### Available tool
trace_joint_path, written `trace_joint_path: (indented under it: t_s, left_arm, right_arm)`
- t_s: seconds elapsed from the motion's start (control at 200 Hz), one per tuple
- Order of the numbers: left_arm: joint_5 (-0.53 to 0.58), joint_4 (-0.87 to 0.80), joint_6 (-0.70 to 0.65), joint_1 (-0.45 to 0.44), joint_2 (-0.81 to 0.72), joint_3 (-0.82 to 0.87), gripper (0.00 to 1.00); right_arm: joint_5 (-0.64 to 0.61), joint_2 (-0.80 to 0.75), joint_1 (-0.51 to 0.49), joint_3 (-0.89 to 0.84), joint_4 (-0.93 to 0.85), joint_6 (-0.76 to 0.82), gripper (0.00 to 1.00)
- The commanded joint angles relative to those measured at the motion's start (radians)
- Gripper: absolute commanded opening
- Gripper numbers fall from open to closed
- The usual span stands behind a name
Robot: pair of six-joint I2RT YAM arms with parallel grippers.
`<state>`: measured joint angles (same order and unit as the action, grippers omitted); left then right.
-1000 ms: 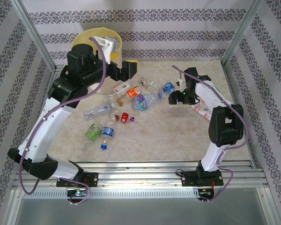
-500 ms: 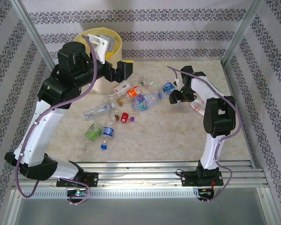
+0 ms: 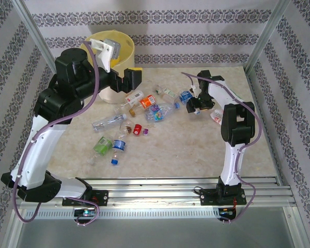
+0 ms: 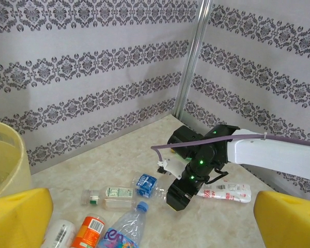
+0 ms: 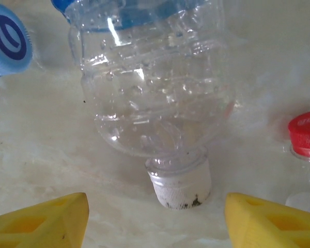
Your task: Throw the plastic bottles in the bin
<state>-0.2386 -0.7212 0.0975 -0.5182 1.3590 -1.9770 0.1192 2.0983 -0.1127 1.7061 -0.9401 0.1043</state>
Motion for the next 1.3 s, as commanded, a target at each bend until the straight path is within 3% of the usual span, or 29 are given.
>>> trace_joint_path:
  t_s: [0.0,0.16,0.49,0.719,1.094,1.299]
  left_arm:
    - [0.016,-0.021,-0.022,-0.014,-0.019,-0.016,1.0]
    - [0.016,-0.016,-0.018,-0.014,-0.018,-0.016,1.0]
    - [0.019,-0.011,-0.01,-0.014,-0.024,-0.011,1.0]
    - [0.009,0.034,0.021,-0.014,-0.021,0.03,1.0]
    - [0.014,0.286,0.234,-0.014,0.011,0.247,1.0]
    - [-0.006,0.303,0.339,-0.014,0.087,0.264,1.0]
  right_arm:
    - [-0.019,0.039,0.01,0.033,-0.035,0.031,0.7]
    - [0.003,0.063,0.008,0.047,-0.039,0.035,0.66]
    - [0.009,0.035,-0.003,-0.01,0.004,0.02,0.35]
    - [0.037,-0.054,-0.026,-0.104,0.045,0.011,0.21]
    - [0.065,-0.301,-0.069,-0.278,0.118,-0.064,0.15]
    - [0.105,-0.506,-0.104,-0.389,0.221,-0.124,0.15]
